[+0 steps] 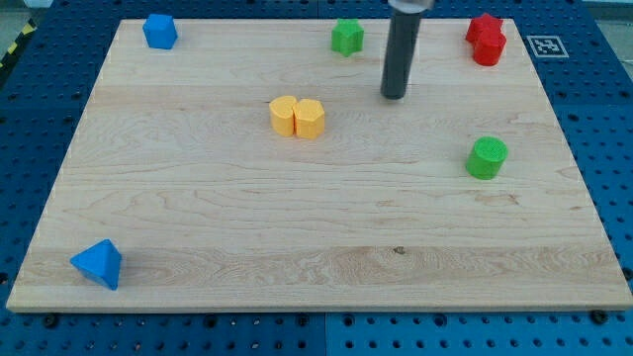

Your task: Push the red star in between the green blocks

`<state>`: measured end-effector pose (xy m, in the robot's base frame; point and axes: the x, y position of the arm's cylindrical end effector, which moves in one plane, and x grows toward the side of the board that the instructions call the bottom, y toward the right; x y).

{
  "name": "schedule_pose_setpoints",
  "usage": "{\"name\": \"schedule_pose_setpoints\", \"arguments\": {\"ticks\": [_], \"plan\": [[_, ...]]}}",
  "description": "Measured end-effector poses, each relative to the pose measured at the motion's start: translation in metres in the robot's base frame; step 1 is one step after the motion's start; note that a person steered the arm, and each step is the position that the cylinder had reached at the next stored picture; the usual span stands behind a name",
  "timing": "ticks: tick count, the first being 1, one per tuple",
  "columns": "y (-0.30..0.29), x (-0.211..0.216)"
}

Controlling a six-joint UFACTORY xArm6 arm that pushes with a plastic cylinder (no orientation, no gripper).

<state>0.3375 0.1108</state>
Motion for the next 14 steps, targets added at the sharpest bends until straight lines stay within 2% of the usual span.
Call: {"name": "schedule_pose_setpoints", "arguments": {"ticks": [1,2,3,7,8,9,10,12,13,14], "plan": [[0.043,-0.023],[0.091,-0.023],[0.111,-0.015],[0.117,-0.015],[0.144,-0.015],[0.180,-0.034],[0.204,-0.075],[0.194,-0.116],[0.148,-0.133],[0.145,-0.124]]}}
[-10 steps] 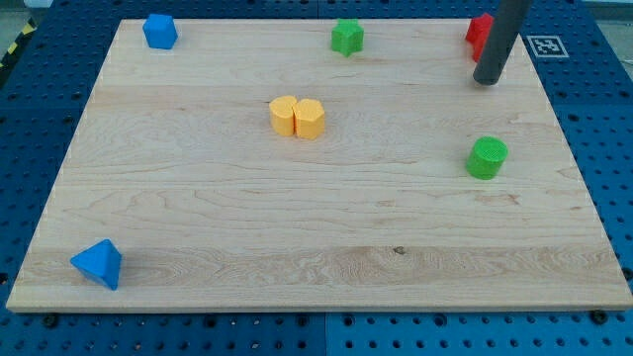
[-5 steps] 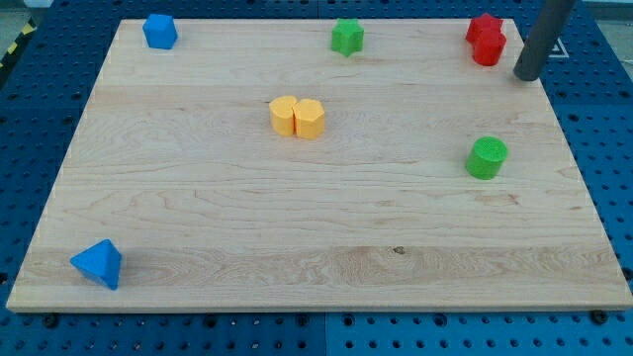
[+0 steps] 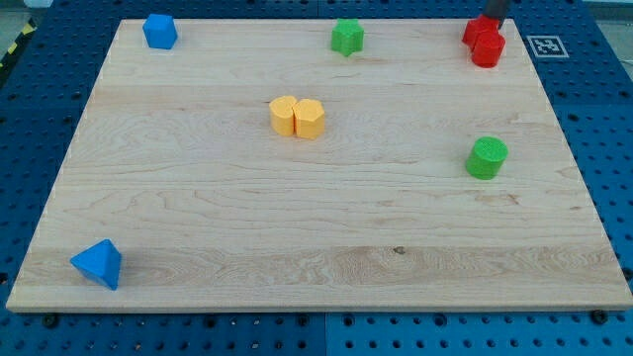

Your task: Push the red star in between the green blocks

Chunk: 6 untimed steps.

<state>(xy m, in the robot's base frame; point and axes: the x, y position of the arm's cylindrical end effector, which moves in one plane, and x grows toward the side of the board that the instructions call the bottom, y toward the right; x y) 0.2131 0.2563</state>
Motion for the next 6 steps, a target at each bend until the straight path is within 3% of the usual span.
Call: {"name": "schedule_pose_setpoints", "arguments": {"ticks": [6], "plan": [[0.003,0.034]]}}
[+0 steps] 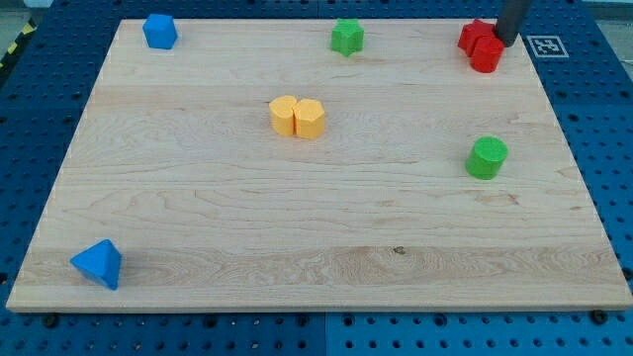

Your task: Push the red star in between the green blocks

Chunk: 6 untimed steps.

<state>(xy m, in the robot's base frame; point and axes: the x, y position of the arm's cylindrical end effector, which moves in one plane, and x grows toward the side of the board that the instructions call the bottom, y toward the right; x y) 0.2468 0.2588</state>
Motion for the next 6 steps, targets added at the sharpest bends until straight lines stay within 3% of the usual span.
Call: {"name": "schedule_pose_setpoints", "arguments": {"ticks": [2,6], "plan": [[-0.039,0.000],[-0.042,-0.027]]}}
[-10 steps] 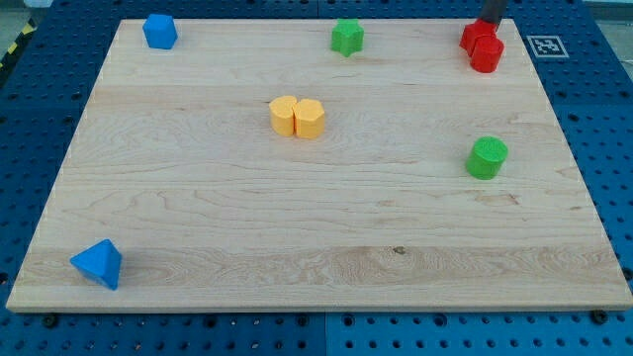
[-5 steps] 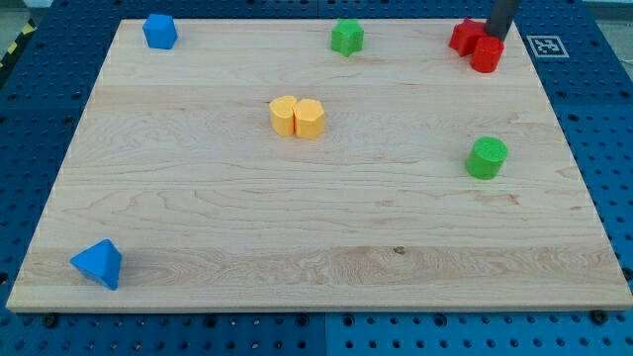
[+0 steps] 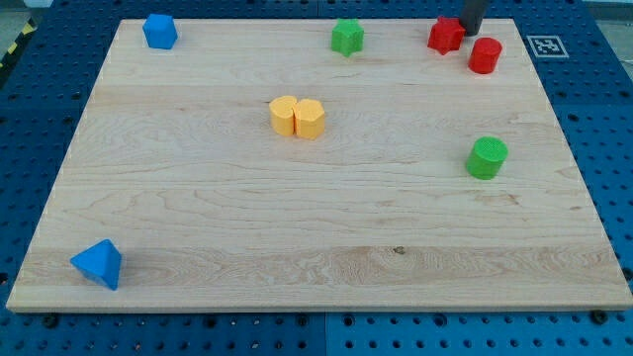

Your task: Push the red star in between the green blocks

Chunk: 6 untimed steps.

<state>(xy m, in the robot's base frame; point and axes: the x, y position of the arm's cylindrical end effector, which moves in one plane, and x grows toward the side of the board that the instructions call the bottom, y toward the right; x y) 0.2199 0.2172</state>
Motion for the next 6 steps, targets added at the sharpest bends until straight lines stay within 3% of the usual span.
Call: {"name": "schedule_pose_setpoints", "arguments": {"ticks": [3,4,6], "plan": [[-0.075,0.000],[-0.096,0.019],[-0.101,0.100]]}}
